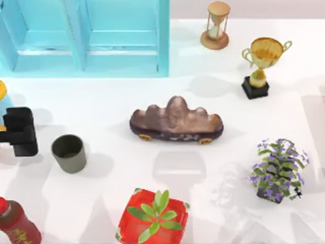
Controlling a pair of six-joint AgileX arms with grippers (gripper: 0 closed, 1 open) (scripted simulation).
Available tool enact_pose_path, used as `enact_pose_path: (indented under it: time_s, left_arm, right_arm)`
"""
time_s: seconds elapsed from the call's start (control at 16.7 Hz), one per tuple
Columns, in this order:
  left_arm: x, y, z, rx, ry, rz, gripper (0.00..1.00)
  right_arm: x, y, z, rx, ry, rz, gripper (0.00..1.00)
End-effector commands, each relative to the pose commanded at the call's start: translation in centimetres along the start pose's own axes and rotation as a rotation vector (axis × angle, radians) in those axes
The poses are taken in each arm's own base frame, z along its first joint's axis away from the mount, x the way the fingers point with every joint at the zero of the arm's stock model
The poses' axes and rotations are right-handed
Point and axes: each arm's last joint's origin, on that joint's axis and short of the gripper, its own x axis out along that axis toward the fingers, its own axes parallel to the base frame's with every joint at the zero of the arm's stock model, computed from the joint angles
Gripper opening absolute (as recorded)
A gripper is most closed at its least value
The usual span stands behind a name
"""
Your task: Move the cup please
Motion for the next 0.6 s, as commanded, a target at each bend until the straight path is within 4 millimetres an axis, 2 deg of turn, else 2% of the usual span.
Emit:
enact_pose_path:
  time_s: [0.36, 0.6]
  left_arm:
    - [2.5, -1.8, 3.9, -0.015, 0.260, 0.001, 1.00]
    - [5.3, -3.4, 6.2, -0.018, 0.446, 0.018, 1.00]
  right_arm:
    - [0.0, 0.0, 0.0, 0.000, 0.000, 0.000, 1.00]
    - [0.0, 0.0, 0.0, 0.000, 0.000, 0.000, 1.00]
